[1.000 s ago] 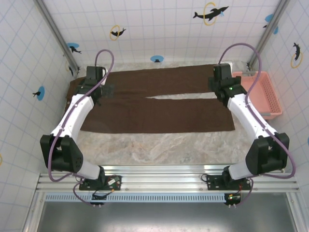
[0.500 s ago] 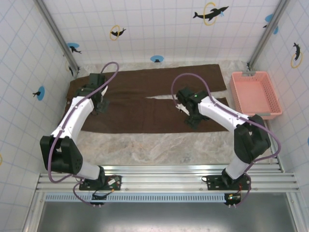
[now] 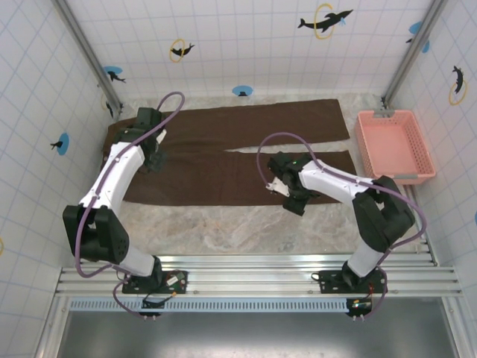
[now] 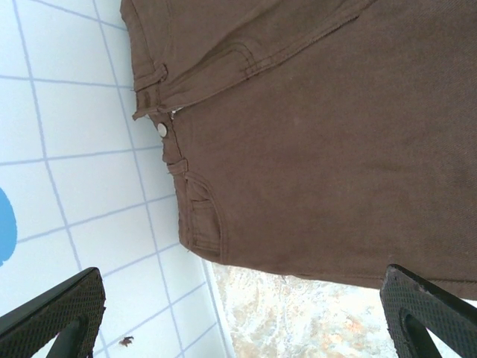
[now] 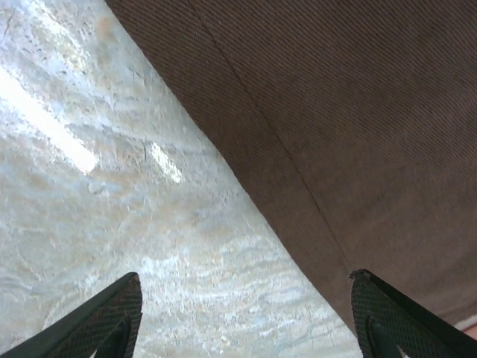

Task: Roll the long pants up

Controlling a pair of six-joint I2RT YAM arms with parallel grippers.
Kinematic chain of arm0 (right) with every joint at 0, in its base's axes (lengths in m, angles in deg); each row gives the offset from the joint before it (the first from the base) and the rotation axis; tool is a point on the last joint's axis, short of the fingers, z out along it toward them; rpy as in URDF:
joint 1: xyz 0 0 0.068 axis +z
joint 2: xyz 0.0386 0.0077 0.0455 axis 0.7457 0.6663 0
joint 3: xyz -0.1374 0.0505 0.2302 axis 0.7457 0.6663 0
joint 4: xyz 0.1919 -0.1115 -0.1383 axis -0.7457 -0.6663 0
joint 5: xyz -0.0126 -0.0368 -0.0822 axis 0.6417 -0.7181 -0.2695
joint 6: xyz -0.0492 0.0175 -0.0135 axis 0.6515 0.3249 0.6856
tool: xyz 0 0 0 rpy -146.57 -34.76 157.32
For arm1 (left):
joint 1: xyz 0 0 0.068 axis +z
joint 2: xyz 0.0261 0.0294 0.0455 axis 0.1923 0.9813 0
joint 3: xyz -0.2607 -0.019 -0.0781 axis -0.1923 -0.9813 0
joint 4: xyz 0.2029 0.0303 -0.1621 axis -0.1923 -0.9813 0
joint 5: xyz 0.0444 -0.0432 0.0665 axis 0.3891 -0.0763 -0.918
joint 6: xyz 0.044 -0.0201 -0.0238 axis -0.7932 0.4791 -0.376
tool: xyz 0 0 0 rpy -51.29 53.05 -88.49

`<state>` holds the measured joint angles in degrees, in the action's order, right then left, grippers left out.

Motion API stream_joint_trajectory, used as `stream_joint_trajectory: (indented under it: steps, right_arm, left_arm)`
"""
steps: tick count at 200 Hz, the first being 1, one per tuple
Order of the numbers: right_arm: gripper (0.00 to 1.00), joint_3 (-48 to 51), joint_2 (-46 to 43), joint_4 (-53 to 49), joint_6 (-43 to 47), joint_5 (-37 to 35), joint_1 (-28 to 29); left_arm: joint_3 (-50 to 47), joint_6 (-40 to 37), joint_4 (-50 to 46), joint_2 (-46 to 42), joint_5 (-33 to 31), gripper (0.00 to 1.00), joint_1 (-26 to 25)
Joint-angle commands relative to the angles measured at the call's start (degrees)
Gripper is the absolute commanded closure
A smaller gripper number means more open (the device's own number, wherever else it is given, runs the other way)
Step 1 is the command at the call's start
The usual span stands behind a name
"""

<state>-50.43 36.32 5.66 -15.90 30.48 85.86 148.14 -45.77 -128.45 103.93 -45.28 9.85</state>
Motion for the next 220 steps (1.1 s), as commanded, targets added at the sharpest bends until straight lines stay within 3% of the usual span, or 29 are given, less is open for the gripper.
stream_joint_trajectory:
  steps: [1, 67, 82, 97, 120, 140, 186, 220]
  right_arm:
    - [0.26, -0.3, 3.8, 2.8, 0.0, -0.7, -0.2]
    - [0.44, -4.6, 13.2, 4.5, -0.3, -0.8, -1.3]
    - [0.59, -4.9, 13.7, 4.9, 0.0, -1.0, -1.3]
    - [0.82, -5.1, 13.7, 4.5, 0.1, -0.9, -1.5]
    - [0.94, -5.4, 10.5, 3.7, 0.4, -1.2, -1.6]
    - [1.00, -6.9, 7.1, 2.5, 1.2, -2.1, -2.5]
    - [1.00, -12.6, 6.0, 0.2, 1.6, 0.8, -5.4]
    - [1.00, -18.3, 4.2, -2.3, 2.3, 0.9, -6.2]
  left_arm:
    - [-0.8, -0.6, -2.7, 0.6, -1.7, 0.03, 0.3]
    - [-3.5, -2.6, -2.4, 0.3, -4.3, 0.03, 0.3]
    - [-4.0, -2.5, -2.6, 0.4, -4.7, 0.03, 0.3]
    - [-4.6, -2.5, -2.5, 0.3, -5.5, 0.03, 0.3]
    - [-6.0, -3.2, -1.9, -0.6, -6.5, 0.03, 0.3]
    - [-9.1, -4.9, 0.1, -2.7, -7.9, 0.04, -0.5]
    - [-13.4, -3.9, 0.2, -4.0, -7.8, 0.04, -2.0]
    - [-20.3, -3.9, 2.5, -6.9, -13.1, 0.03, -7.7]
